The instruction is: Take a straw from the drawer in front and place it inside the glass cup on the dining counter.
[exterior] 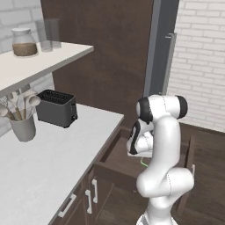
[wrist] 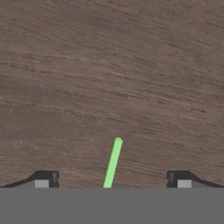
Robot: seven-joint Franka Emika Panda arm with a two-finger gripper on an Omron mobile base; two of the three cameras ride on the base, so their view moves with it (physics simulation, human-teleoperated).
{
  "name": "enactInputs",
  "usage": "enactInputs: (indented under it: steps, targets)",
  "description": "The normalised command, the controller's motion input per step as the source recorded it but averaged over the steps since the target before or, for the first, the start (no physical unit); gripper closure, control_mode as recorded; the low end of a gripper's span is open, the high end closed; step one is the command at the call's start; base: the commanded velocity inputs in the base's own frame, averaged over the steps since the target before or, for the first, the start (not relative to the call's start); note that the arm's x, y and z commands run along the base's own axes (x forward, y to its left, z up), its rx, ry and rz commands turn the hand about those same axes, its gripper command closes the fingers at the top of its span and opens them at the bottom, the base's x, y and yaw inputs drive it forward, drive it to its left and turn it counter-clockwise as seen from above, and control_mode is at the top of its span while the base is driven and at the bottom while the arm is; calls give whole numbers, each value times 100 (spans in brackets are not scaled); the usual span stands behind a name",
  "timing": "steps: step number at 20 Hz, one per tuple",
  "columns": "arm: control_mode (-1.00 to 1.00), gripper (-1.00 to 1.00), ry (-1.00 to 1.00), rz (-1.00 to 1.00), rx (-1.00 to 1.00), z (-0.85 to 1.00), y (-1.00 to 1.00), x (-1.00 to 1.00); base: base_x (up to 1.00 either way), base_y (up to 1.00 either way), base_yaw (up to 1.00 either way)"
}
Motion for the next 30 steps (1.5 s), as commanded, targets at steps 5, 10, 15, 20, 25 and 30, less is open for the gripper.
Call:
enactInputs:
  steps: [5, 10, 15, 20, 25, 30]
  targets:
    - [-100, -100, -13, 0, 0, -55, -11, -13, 0, 0, 0]
    - [-100, -100, -23, 0, 2, -90, -14, -22, 0, 0, 0]
    - [-100, 100, -14, 0, 4, -86, -17, -23, 0, 0, 0]
    - [-100, 100, -2, 0, 6, -84, -49, -34, 0, 0, 0]
    - [-100, 100, 0, 0, 10, -77, -63, -38, 0, 0, 0]
    - [-100, 100, -2, -2, 19, -25, -81, -42, 0, 0, 0]
